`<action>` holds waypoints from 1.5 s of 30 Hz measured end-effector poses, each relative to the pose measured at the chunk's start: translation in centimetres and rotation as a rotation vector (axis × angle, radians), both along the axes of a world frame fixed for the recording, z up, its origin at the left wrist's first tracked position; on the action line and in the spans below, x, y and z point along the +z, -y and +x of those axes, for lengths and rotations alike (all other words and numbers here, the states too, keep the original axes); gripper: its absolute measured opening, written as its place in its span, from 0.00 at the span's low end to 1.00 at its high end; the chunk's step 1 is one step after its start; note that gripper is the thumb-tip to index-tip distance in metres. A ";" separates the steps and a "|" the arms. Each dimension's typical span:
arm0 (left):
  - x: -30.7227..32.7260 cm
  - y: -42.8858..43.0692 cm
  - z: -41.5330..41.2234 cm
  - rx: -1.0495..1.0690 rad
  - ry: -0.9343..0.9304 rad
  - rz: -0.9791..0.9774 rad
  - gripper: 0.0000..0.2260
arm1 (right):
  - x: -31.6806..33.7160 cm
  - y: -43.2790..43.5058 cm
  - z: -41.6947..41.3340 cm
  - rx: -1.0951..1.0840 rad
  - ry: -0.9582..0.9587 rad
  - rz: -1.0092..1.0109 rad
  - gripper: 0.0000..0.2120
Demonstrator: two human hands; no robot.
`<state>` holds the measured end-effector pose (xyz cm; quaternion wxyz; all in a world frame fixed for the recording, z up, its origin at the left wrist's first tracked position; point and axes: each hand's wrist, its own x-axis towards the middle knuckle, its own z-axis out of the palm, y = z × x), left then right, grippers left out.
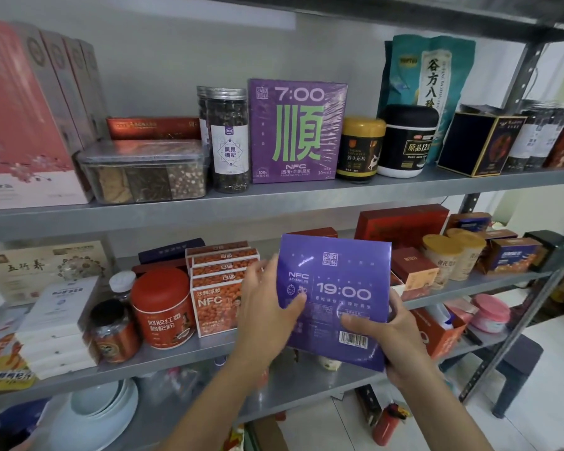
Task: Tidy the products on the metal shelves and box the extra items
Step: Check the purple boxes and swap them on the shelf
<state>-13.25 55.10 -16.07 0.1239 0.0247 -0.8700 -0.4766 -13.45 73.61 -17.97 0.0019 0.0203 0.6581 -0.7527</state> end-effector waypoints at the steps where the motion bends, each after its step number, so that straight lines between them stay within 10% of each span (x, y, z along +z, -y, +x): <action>1: 0.3 -0.6 0.6 -0.029 -0.056 -0.026 0.28 | 0.3 0.4 0.2 -0.080 -0.071 0.113 0.33; 7: 2.8 -3.3 2.6 -0.416 -0.042 0.422 0.42 | 1.0 3.1 1.5 -0.335 -0.402 0.554 0.32; 17: 4.4 -1.0 1.0 -0.236 -0.108 0.710 0.17 | 2.2 4.4 3.3 0.126 -0.689 0.575 0.36; 24: 7.4 2.4 -0.4 -0.462 -0.236 0.349 0.18 | 8.2 -0.8 -2.3 -0.243 -0.789 0.860 0.53; 28: 9.2 2.9 -1.2 -0.556 -0.300 0.201 0.17 | 14.1 -1.4 -3.8 0.008 -1.024 1.193 0.46; 39: 15.9 7.2 -4.7 -0.317 -0.635 -0.294 0.34 | 20.8 -0.4 -8.2 0.087 -1.084 0.958 0.34; 45: 19.4 11.2 -9.6 0.080 -0.525 -0.678 0.24 | 23.5 0.9 -11.2 0.001 -1.023 0.815 0.34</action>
